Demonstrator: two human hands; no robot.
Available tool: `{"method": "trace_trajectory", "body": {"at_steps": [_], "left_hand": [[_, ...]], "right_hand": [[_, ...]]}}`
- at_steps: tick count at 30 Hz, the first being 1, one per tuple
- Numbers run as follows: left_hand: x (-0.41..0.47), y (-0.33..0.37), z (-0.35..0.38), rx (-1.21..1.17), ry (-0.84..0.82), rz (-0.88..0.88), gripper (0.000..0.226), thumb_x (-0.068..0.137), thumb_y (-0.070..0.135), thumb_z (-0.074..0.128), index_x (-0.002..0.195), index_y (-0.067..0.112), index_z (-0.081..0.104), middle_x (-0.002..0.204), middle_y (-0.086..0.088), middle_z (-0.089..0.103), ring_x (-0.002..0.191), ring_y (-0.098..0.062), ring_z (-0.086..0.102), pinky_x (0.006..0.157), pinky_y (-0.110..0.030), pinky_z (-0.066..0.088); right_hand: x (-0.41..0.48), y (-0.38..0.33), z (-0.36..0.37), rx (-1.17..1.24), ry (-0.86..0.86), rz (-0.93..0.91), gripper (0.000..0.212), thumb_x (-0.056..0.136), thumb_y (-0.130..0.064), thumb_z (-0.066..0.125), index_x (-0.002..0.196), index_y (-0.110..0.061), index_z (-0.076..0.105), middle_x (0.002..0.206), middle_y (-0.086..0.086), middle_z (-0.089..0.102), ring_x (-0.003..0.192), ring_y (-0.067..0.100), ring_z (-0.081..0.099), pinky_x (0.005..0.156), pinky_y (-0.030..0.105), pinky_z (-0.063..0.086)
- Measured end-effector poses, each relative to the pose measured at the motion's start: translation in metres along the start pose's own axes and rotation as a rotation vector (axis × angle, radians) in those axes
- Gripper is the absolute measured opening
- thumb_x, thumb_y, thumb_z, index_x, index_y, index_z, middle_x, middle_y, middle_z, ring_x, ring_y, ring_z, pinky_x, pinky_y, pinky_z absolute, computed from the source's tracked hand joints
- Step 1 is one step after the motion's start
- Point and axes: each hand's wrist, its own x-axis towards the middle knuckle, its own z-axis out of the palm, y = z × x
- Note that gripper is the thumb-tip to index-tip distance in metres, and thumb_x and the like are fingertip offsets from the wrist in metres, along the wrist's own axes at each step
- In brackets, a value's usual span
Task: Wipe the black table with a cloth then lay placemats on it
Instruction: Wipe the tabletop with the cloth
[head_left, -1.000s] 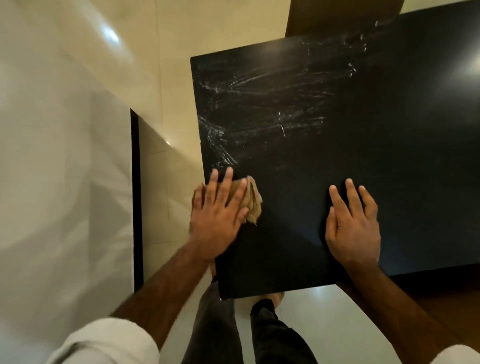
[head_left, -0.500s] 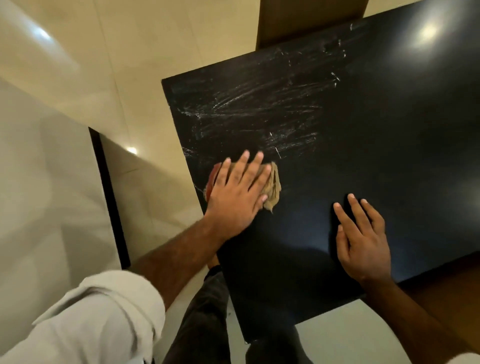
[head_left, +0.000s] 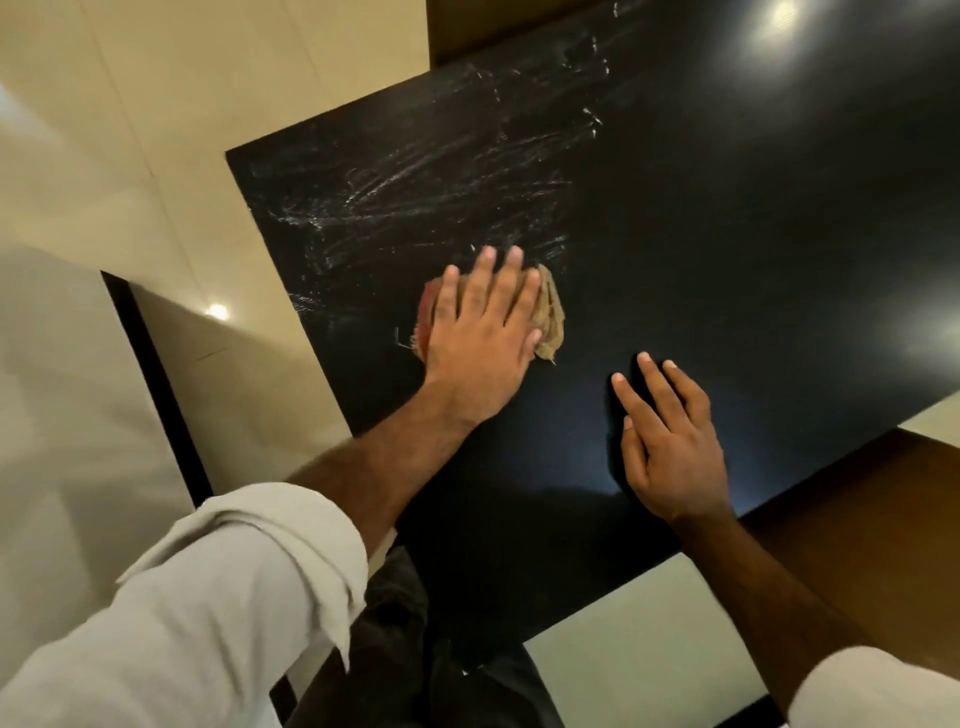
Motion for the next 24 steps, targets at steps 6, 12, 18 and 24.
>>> {"method": "trace_trajectory", "body": {"at_steps": [6,12,18,24], "left_hand": [[-0.031,0.022,-0.001,-0.097,-0.060,0.115,0.071,0.115,0.056,0.021,0.176,0.026,0.003,0.184,-0.003,-0.011,0.170,-0.030,-0.011,0.134,-0.065,0.002],[-0.035,-0.084,-0.017,-0.156,0.030,-0.240,0.071,0.114,0.056,0.011,0.176,0.023,0.000,0.184,0.002,-0.012,0.169,-0.024,-0.015,0.136,-0.053,-0.009],[-0.029,-0.120,0.007,-0.103,-0.027,-0.247,0.074,0.114,0.059,0.011,0.175,0.023,-0.007,0.183,0.003,-0.019,0.169,-0.024,-0.018,0.137,-0.054,-0.003],[-0.026,-0.124,0.014,-0.090,-0.014,-0.256,0.074,0.114,0.059,0.010,0.175,0.022,-0.008,0.183,0.001,-0.020,0.169,-0.025,-0.018,0.137,-0.055,-0.003]], "right_hand": [[0.015,-0.020,-0.005,0.070,0.079,0.131,0.053,0.114,-0.038,0.042,0.159,-0.015,0.057,0.166,0.011,0.051,0.150,0.037,0.043,0.118,0.054,0.045],[0.064,-0.140,-0.003,0.044,-0.042,0.087,0.071,0.109,-0.063,0.040,0.173,-0.036,0.027,0.183,0.008,0.013,0.168,0.044,0.001,0.125,0.066,0.028],[0.068,-0.142,0.021,0.003,-0.117,0.146,0.071,0.106,-0.076,0.032,0.170,-0.058,0.007,0.185,0.000,-0.006,0.166,0.050,-0.013,0.126,0.072,0.016],[0.163,-0.105,0.018,-0.024,0.047,0.461,0.067,0.106,-0.073,0.029,0.170,-0.052,0.023,0.183,0.010,0.010,0.164,0.056,0.004,0.121,0.075,0.029]]}}
